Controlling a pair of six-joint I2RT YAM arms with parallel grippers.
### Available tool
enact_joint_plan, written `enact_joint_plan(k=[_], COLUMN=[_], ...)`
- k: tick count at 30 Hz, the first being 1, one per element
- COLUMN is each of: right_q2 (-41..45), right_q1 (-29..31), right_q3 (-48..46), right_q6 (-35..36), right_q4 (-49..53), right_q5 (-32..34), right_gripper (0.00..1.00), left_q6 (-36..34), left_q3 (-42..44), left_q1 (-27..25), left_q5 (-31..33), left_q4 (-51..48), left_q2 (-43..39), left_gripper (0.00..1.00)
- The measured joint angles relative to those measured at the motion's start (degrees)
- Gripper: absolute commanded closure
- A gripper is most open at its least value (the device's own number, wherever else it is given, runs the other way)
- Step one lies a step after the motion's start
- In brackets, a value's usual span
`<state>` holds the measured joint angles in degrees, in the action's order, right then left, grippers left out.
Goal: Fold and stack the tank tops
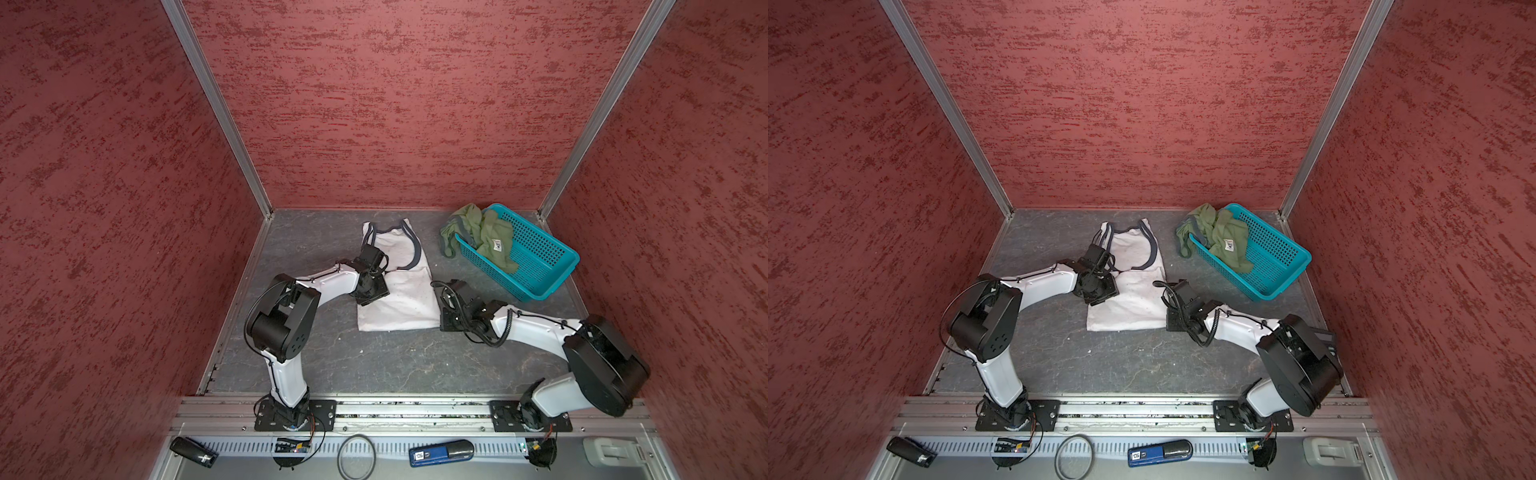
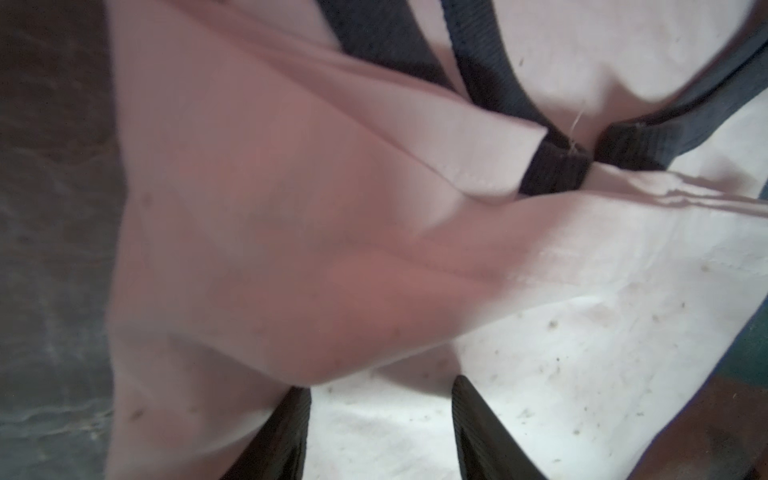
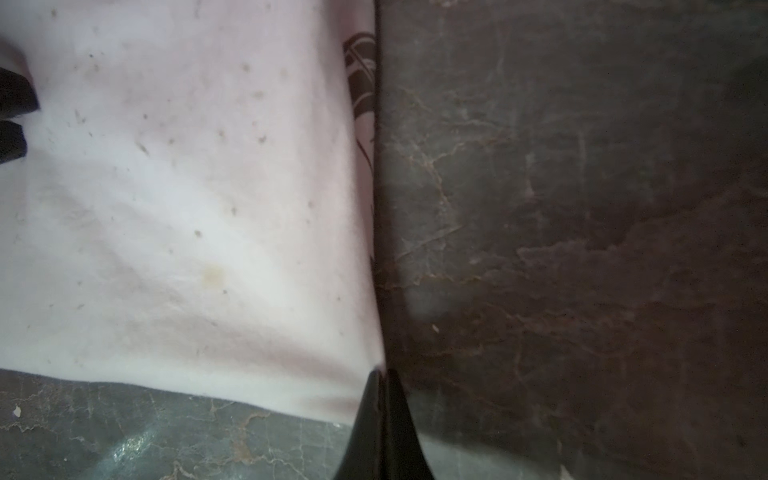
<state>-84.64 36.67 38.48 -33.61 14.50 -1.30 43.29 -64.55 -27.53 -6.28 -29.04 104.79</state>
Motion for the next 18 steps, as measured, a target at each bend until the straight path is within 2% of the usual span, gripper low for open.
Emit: enact_joint_plan(k=[4,11,18], right_q2=[-0.13,0.63,6.47], right_q1=[-0.02,-0.02,-0.02], right_q3=[-0.68,0.50,0.90], right_q6=[-0.50,-0.22,-0.76], right_q4=[-0.02,2.80,4.15], right_q5=[-0.02,0.26,-0.24], right_gripper=[0.85,0.68,0.56], left_q6=[-0.20,-2.86,-3.06], left_q3=[0.07,0.11,4.70], left_q1=[0.00,-0.07,1.86], left_q5=[-0.26,-2.67,-3.69], left_q4=[0.20,-1.18,-3.82], left_q2=[-0.07,-2.32,-19.85], left_gripper=[0.42,0.25,0.20])
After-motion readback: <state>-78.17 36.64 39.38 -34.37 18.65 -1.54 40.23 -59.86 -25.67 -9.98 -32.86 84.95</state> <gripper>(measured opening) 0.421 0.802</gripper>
